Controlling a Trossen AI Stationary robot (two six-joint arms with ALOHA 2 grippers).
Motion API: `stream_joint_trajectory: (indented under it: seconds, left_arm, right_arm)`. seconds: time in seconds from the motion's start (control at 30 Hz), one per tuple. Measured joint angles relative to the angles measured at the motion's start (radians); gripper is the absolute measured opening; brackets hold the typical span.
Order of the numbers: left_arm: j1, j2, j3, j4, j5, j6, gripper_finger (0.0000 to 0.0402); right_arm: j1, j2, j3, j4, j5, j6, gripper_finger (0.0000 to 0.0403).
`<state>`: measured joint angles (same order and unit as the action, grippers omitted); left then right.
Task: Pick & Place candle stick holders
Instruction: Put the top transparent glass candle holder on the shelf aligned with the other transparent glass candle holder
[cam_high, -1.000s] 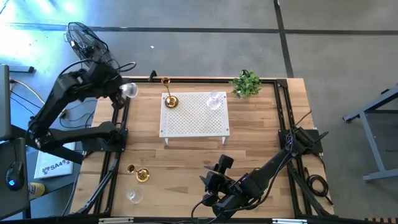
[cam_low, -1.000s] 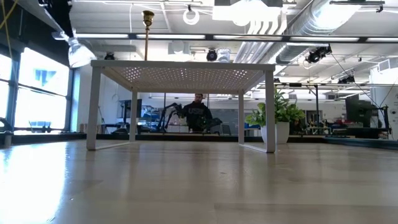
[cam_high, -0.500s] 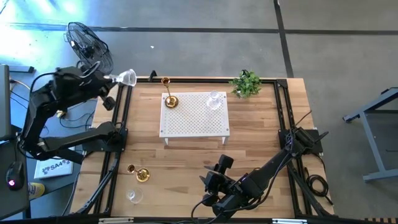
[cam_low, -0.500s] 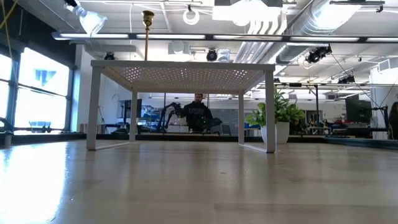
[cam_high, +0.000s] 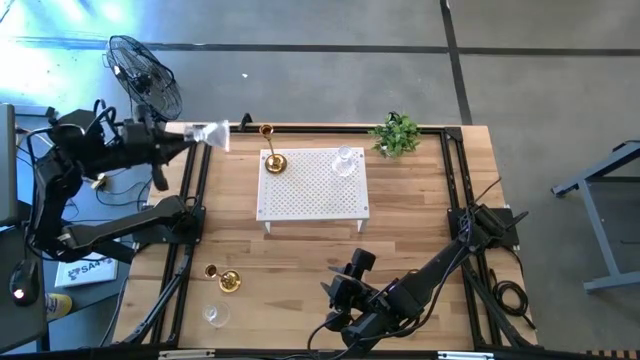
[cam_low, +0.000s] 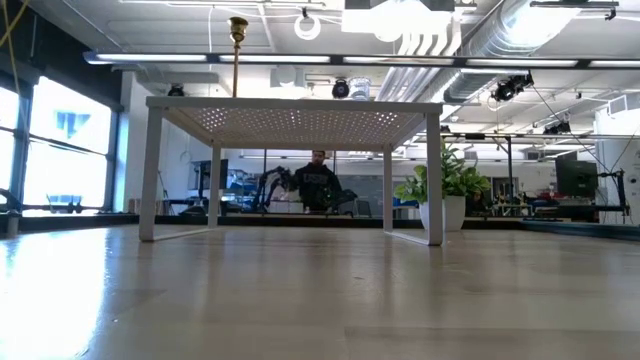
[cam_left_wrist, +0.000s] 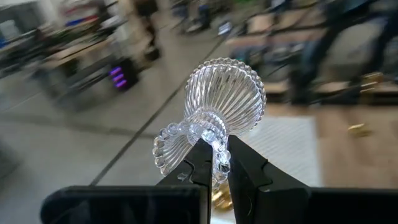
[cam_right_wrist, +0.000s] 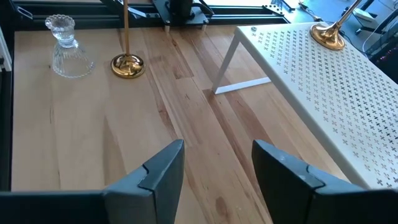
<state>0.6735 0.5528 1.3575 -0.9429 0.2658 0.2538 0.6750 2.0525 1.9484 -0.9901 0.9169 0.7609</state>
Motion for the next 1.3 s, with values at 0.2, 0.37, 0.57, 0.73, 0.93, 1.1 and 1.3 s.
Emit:
stream_joint_trajectory:
  seconds: [0.2,0.37,0.57,0.73,0.93,1.1,1.3]
  left_arm:
    - [0.000,0.001,0.000,0.103,0.186,-0.043,0.0018]
    - [0.000,0.001,0.000,0.199,0.290,-0.103,0.0018]
    - [0.000,0.002,0.000,0.302,0.313,-0.142,0.0018]
    - [0.000,0.018,0.000,0.320,0.334,-0.158,0.0018]
    - [0.000,0.077,0.000,0.433,0.388,-0.214,0.0018]
    - [0.000,0.150,0.000,0.480,0.437,-0.237,0.0018]
    - [0.000,0.229,0.000,0.455,0.514,-0.239,0.0018]
  right_arm:
    - [0.000,0.000,0.000,0.000,0.000,-0.001,0.0181]
    - [0.000,0.000,0.000,0.000,0.018,-0.002,0.0181]
    - [0.000,0.000,0.000,0.000,0.053,-0.020,0.0181]
    - [0.000,0.000,0.000,0.014,0.054,-0.026,0.0181]
    - [0.000,0.000,0.000,0.189,0.102,-0.208,0.0181]
    - [0.013,0.000,0.000,0.452,0.115,-0.505,0.0181]
    - [0.058,0.000,0.000,0.743,0.186,-0.884,0.0181]
